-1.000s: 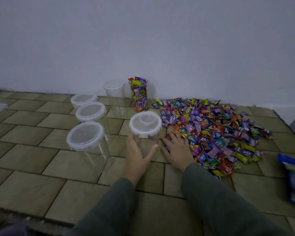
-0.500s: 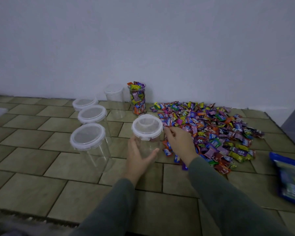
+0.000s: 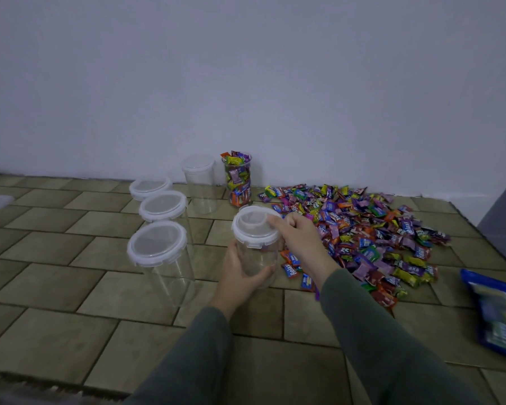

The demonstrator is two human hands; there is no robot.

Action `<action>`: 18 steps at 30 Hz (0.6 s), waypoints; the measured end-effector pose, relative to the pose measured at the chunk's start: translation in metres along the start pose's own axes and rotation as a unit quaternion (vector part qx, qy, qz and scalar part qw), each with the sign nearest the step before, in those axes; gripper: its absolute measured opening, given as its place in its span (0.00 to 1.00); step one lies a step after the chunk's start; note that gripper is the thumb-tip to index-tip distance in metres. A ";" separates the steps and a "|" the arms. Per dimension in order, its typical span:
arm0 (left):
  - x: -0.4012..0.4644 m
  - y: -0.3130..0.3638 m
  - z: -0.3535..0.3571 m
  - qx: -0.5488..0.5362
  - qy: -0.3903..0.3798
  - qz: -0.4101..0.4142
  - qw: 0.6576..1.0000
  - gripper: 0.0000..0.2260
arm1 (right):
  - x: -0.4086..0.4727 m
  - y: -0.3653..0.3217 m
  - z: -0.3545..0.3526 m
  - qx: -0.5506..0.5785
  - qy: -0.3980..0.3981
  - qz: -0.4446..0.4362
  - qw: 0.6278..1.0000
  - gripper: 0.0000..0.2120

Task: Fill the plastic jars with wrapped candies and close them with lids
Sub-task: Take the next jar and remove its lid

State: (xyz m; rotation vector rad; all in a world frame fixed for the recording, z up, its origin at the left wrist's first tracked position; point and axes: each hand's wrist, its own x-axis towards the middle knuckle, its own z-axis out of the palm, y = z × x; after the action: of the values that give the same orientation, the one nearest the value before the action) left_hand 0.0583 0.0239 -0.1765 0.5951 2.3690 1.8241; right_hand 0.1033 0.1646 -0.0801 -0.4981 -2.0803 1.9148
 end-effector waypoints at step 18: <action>0.007 0.004 -0.010 0.038 -0.105 -0.074 0.991 0.50 | 0.064 -0.053 0.019 -0.447 -0.174 0.021 0.877 0.18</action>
State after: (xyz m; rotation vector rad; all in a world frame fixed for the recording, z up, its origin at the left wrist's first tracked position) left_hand 0.0496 0.0178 -0.1687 0.5706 2.2842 1.5355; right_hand 0.0336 0.1708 -0.0316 -0.3730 -3.1670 0.9775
